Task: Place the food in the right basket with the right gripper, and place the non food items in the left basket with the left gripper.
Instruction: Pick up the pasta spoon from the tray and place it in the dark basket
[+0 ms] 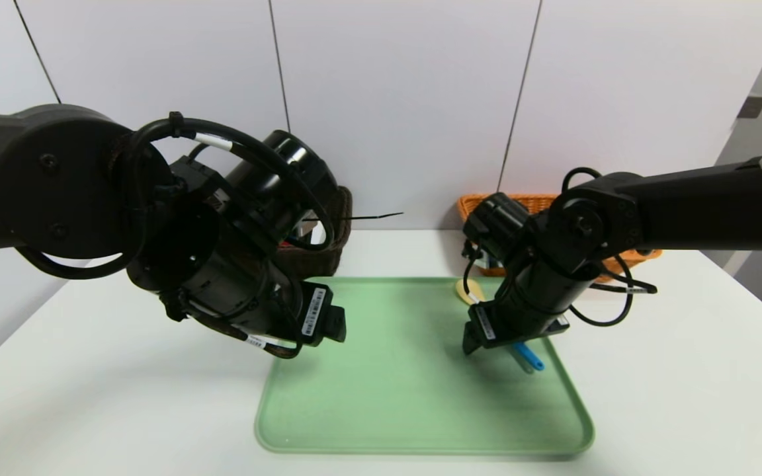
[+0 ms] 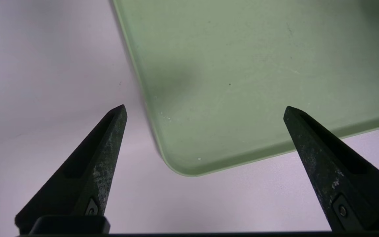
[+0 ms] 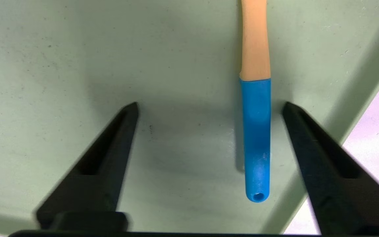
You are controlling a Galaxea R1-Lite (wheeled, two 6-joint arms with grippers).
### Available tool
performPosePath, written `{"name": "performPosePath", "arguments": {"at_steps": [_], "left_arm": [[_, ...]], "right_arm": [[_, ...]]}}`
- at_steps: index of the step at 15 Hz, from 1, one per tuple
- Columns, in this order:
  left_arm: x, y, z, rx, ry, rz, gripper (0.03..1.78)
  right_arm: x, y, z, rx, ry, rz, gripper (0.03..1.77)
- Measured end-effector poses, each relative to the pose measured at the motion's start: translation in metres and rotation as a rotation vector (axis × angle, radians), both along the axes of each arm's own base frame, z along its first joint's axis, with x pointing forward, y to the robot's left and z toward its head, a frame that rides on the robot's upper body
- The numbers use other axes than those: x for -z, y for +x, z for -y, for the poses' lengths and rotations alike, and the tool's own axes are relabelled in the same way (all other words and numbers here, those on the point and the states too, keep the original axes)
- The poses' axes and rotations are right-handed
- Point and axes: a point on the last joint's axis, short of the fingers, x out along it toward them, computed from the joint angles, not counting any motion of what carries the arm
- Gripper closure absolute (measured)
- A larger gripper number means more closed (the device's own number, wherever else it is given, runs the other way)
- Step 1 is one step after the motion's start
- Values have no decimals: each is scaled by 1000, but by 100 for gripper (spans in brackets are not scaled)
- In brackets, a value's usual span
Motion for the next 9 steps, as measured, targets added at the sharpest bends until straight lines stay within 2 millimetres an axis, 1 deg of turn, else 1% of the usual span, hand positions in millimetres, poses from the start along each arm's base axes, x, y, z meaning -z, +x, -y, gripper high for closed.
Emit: {"name": "performPosePath", "arguments": {"at_steps": [2,5,6,7,8,9], "left_arm": [[0,0,0,0,-1,1,12],[-1,0,0,0,-2,2,12],[-1,0,0,-1,-2,4,12],[-1,0,0,-2,-2,4,12],[-1,0,0,-2,-2,3,12],[-1,0,-1,-2,-1,3,12]], "right_arm": [[0,0,0,3,-1,-1,69],[0,0,0,5,2,-1,101],[0,0,0,4,3,-1,131],[0,0,0,5,4,-1,168],[0,0,0,5,4,-2,163],[0,0,0,5,3,-3,163]]}}
